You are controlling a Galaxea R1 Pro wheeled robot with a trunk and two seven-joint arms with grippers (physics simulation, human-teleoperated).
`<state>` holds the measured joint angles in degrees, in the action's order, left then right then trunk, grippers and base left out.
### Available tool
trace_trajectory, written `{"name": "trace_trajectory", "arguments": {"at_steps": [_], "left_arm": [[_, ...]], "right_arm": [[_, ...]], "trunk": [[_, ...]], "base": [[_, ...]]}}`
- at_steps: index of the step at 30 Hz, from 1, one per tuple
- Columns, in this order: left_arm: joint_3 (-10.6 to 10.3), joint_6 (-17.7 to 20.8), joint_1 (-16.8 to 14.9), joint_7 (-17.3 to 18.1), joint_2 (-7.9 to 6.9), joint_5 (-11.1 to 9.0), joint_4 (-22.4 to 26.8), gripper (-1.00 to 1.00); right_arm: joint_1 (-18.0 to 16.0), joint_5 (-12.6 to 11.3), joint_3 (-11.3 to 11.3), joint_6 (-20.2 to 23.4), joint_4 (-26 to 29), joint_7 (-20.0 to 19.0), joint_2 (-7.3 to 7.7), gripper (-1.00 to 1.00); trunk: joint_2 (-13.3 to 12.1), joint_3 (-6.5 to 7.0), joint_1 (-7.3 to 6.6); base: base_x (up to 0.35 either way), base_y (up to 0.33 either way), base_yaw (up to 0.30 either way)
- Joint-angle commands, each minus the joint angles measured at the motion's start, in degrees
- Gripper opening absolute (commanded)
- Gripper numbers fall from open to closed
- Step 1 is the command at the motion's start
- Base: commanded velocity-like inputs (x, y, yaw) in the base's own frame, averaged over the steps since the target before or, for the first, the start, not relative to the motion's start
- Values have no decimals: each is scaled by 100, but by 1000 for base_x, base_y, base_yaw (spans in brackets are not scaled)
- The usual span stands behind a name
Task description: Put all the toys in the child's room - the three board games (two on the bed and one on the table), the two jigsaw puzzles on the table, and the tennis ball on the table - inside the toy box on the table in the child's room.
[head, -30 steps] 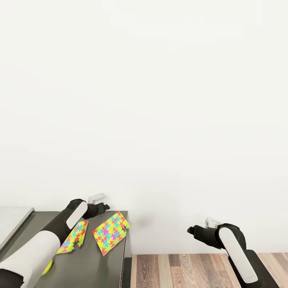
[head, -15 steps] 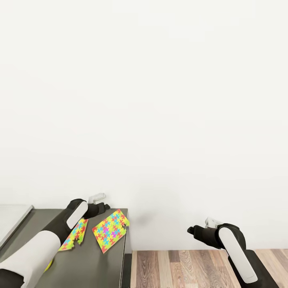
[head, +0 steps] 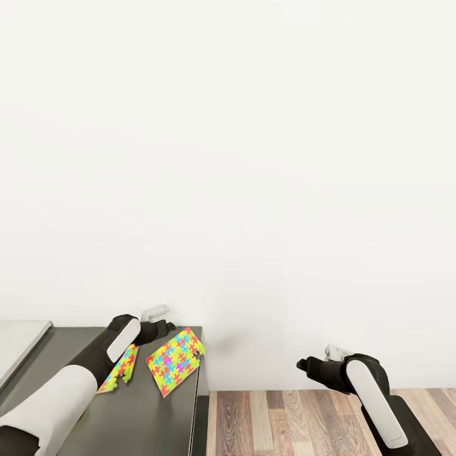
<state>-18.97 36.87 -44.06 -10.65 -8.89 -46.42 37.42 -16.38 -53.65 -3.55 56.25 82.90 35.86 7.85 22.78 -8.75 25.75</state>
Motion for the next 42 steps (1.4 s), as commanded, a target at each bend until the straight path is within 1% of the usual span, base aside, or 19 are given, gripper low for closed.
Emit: {"name": "trace_trajectory", "arguments": {"at_steps": [1,11,37,39,41,42], "left_arm": [[-35,6,-6,-51,-10,-61,10,100],[-45,-47,-6,-43,-31,-53,10,100],[-78,-89,-6,-67,-15,-47,10,100],[-79,-157,-6,-85,-14,-25,10,100],[-80,-263,-6,-109,-11,36,10,100],[-77,-316,-6,-129,-9,105,10,100]], "right_arm": [[-6,-50,-9,8,6,60,5,100],[-6,-48,-6,8,6,58,7,100],[-6,-51,-6,8,1,55,9,100],[-6,-50,-6,8,-1,54,9,100],[-6,-50,-7,8,-2,55,10,100],[-6,-50,-7,8,-2,56,10,100]], "trunk": [[13,-22,3],[13,-116,3],[13,-360,3],[13,-379,3],[13,-397,3],[13,-407,3]], "base": [[0,0,0],[0,0,0],[0,0,0],[0,0,0],[0,0,0],[0,0,0]]}}
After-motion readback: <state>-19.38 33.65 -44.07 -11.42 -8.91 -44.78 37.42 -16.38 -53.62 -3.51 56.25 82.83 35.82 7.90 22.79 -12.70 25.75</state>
